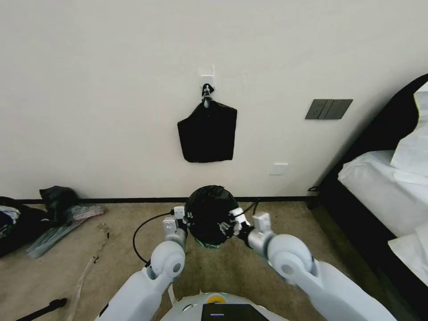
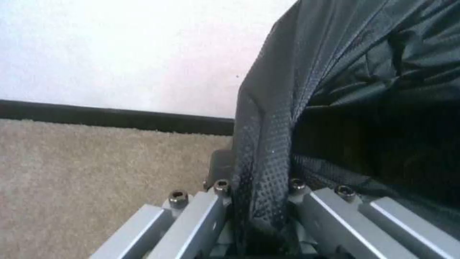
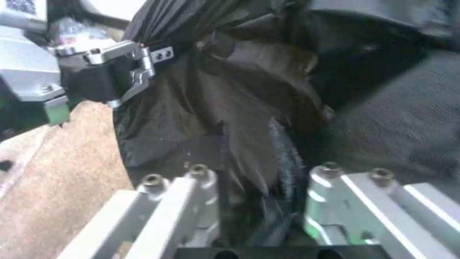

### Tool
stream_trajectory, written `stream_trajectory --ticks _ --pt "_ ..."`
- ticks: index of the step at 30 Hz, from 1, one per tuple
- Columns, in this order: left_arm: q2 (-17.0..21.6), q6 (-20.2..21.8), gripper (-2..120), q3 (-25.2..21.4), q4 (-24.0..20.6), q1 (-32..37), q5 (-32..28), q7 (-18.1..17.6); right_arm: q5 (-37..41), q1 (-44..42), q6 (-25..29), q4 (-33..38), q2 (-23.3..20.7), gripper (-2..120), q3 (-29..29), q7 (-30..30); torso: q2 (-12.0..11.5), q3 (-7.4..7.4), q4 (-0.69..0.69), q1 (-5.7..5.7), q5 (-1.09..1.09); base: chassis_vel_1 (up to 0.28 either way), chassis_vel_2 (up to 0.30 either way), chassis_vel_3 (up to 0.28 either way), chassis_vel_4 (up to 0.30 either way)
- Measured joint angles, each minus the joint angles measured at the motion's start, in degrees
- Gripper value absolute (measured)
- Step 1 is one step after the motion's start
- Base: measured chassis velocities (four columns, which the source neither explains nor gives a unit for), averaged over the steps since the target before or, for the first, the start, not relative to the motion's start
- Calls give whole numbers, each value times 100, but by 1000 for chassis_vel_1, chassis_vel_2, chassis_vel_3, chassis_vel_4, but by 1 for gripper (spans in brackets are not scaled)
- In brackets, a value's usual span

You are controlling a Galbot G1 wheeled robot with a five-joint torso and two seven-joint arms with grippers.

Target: Place a trash bag onto the trash bin.

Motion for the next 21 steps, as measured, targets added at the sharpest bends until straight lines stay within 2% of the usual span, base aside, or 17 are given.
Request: stream_trajectory --ticks 5,11,15,21 --pt "-8 -12 3 53 42 0 128 -1 182 740 -9 -439 99 1 -655 357 0 0 -1 0 0 0 0 0 0" --pt "-40 -26 3 139 74 -50 191 6 202 1301 -9 -874 180 0 -1247 634 0 0 -1 0 0 0 0 0 0" --pt "-96 -38 3 217 101 -116 225 12 -273 1524 -9 -1321 321 0 -1692 670 0 0 -3 0 -1 0 0 0 0" --pt "-167 -56 3 290 117 -116 238 36 -575 1799 -7 -2170 818 0 -2028 885 0 0 0 0 0 0 0 0 0"
